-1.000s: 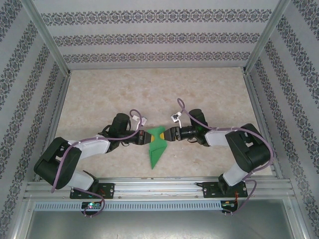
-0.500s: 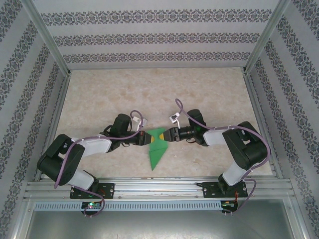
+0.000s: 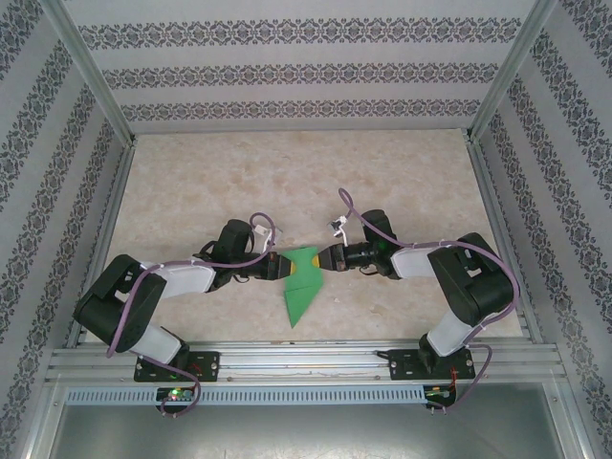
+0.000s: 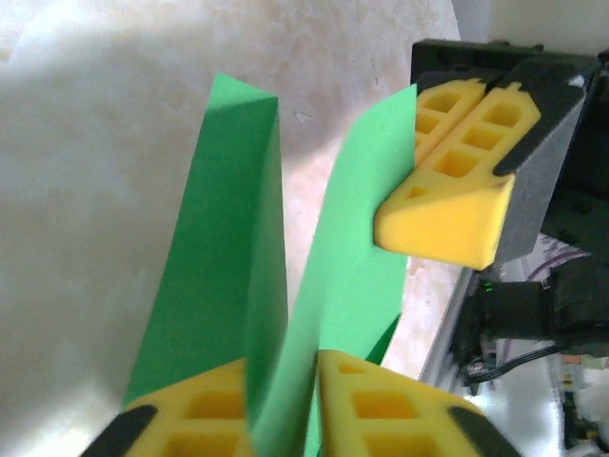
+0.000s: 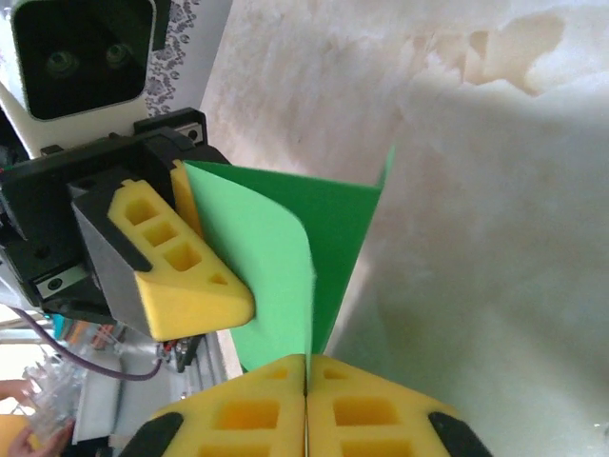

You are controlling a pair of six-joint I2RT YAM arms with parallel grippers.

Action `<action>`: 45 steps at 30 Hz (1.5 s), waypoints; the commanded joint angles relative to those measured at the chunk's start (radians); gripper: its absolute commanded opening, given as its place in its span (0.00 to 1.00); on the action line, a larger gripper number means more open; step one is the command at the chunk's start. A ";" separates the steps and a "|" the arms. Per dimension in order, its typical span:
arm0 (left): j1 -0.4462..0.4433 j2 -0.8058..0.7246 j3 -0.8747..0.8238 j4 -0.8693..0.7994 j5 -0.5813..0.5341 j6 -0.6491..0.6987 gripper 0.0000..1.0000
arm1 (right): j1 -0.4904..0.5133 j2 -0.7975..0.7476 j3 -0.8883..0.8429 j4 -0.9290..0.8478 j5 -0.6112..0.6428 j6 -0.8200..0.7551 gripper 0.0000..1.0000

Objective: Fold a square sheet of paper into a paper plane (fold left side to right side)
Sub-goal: Fold the wing for the fifth time at the center of the table.

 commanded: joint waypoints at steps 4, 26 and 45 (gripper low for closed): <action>0.025 -0.122 0.014 -0.123 -0.140 0.050 0.50 | -0.018 0.015 0.026 -0.040 0.066 0.038 0.00; -0.335 -0.510 0.086 -0.693 -0.781 0.203 0.49 | -0.007 -0.062 0.175 -0.412 0.287 0.271 0.00; -0.633 0.029 0.375 -0.687 -1.023 0.273 0.61 | 0.005 -0.026 0.230 -0.486 0.318 0.314 0.00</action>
